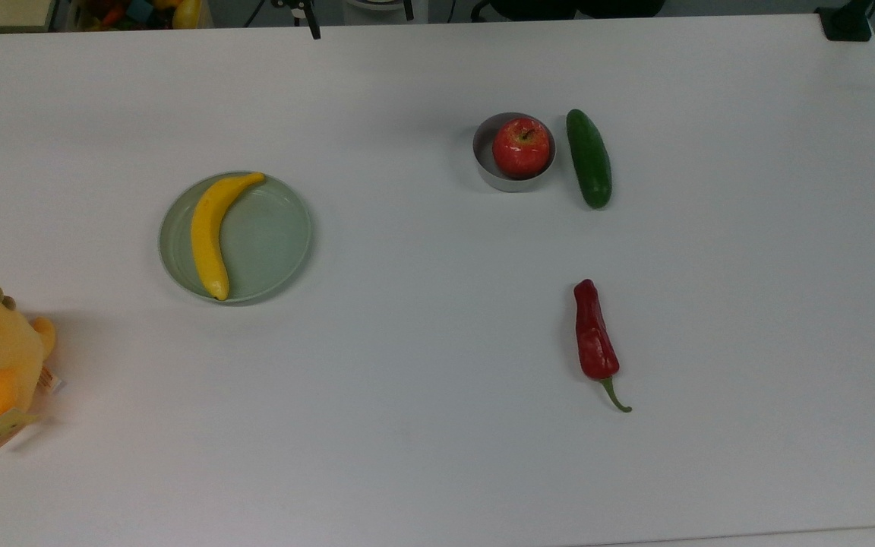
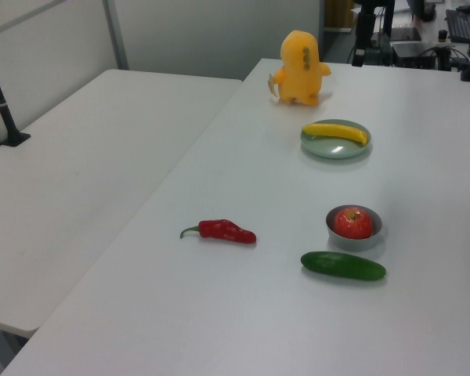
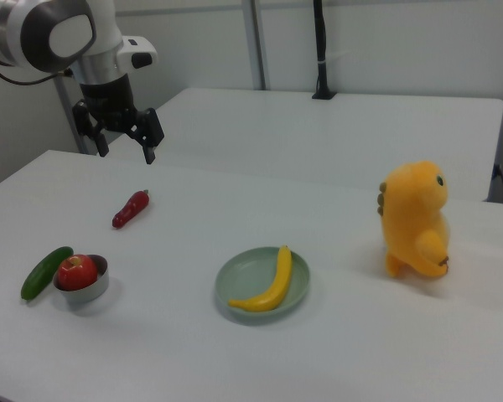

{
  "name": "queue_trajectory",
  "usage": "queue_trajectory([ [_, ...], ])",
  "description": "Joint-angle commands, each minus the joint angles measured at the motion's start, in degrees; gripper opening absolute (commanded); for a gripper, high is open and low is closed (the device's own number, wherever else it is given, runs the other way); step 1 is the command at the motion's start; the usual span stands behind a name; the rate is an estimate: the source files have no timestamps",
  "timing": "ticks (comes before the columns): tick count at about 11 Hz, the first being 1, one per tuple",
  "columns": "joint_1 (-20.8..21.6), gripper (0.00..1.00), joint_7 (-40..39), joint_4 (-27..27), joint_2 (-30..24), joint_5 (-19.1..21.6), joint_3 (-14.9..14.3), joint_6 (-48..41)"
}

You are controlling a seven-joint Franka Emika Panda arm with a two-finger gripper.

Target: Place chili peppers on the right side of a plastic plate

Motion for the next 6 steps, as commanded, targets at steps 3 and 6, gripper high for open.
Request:
queue_trajectory([
  [3,0.33,1.0,0.73,-0.23,0.1,1.79,0.03,1.14],
  [6,0.41,1.0,0.64,-0.23,0.19,1.7,0.03,1.14],
])
